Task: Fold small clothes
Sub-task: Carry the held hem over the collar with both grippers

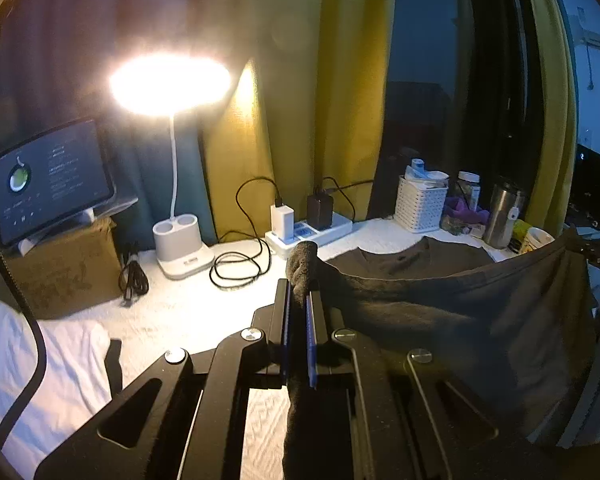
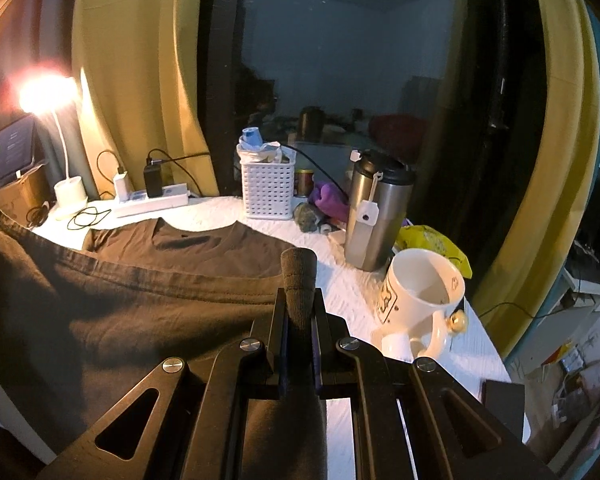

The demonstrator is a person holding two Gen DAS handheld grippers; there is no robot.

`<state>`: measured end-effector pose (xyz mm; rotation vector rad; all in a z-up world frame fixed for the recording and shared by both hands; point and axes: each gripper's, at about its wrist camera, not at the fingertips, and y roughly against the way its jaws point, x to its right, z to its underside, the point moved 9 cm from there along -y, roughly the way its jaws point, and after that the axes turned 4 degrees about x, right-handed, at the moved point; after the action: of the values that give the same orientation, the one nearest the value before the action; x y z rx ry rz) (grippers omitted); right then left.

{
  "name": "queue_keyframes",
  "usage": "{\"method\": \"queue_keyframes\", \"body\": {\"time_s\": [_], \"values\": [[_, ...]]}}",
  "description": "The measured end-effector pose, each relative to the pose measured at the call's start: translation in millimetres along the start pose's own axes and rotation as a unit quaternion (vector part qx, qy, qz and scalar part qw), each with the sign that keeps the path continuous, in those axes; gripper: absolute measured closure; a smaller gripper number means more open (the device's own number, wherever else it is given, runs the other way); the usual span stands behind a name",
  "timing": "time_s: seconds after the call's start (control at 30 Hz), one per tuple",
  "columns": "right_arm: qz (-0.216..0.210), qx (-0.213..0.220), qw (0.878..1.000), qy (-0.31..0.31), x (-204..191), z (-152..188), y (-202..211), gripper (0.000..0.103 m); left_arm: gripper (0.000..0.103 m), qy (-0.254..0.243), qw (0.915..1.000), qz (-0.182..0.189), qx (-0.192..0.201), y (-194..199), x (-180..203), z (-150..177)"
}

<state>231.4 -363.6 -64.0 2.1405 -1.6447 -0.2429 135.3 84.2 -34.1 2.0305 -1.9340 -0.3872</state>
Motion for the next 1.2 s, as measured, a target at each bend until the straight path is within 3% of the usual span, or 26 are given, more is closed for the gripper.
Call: {"method": "queue_keyframes", "body": {"time_s": [0.13,0.43,0.83,0.93,1.07,1.13,1.17,1.2], "values": [[0.003,0.000,1.000,-0.001,3.0,-7.6,-12.6,0.095,0.098,-0.001,0.9998,-0.018,-0.005,-22.7,-6.5,-7.5],[0.009,-0.001,1.000,0.011,1.4,-26.1,-54.1,0.095,0.098,-0.001,0.9999,-0.012,-0.001,-62.6,-10.0,-22.1],[0.003,-0.021,0.999,0.030,-6.9,-44.5,-124.2,0.095,0.098,0.022,0.9987,-0.042,-0.018,-128.9,-49.3,-26.7],[0.006,-0.033,0.999,0.043,-12.6,-44.1,-142.4,0.095,0.098,0.040,0.9976,-0.029,-0.049,-149.6,-54.5,-16.3],[0.009,-0.055,0.997,0.052,-15.9,-31.3,-161.8,0.095,0.097,0.046,0.9898,-0.001,-0.135,-178.7,-46.3,21.6],[0.011,-0.064,0.997,0.049,-13.7,-23.8,-167.4,0.095,0.090,0.051,0.9841,0.011,-0.170,-190.5,-40.3,42.8],[0.012,-0.068,0.997,0.046,-12.2,-19.9,-169.7,0.095,0.074,0.052,0.9820,0.019,-0.181,-194.5,-36.9,50.8],[0.012,-0.070,0.996,0.045,-11.1,-17.7,-170.3,0.095,0.050,0.053,0.9797,0.029,-0.191,-198.6,-32.2,58.6]]}}
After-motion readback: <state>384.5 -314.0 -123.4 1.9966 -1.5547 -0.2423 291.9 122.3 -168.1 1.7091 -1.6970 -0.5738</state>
